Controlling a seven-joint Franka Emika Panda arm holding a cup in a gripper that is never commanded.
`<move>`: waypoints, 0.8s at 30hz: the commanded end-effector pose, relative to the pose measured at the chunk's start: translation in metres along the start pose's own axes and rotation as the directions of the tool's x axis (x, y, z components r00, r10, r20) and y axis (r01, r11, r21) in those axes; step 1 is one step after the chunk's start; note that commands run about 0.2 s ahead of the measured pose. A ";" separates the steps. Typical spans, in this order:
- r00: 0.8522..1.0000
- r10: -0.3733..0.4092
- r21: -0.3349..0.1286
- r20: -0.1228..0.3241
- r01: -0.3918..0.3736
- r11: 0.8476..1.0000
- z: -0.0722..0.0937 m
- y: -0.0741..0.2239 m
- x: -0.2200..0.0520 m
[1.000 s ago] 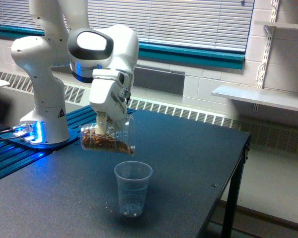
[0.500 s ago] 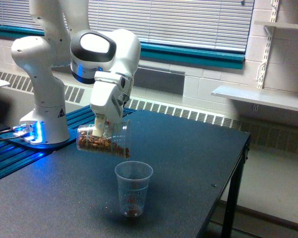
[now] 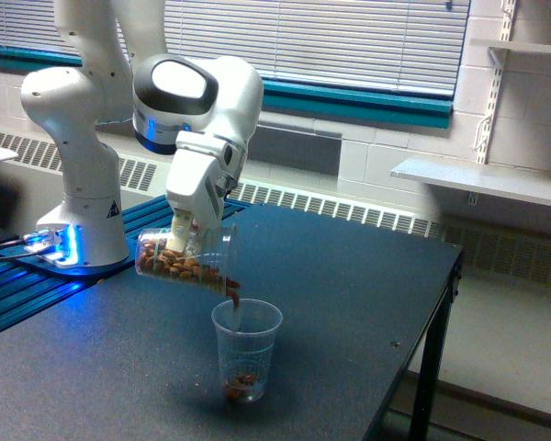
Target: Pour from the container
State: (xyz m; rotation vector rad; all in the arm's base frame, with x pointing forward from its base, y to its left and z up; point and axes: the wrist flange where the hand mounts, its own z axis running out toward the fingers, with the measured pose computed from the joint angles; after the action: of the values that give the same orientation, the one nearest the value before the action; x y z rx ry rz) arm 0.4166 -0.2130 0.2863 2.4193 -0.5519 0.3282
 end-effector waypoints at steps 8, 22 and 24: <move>0.995 -0.088 -0.042 -0.039 0.086 0.995 -0.018 -0.004 0.018; 0.989 -0.146 -0.075 -0.031 0.144 0.987 -0.017 -0.005 0.016; 0.988 -0.153 -0.083 -0.032 0.150 0.985 -0.018 -0.005 0.017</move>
State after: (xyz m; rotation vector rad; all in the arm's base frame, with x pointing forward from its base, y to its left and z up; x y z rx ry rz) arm 0.4288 -0.2051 0.2967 2.3737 -0.4153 0.2873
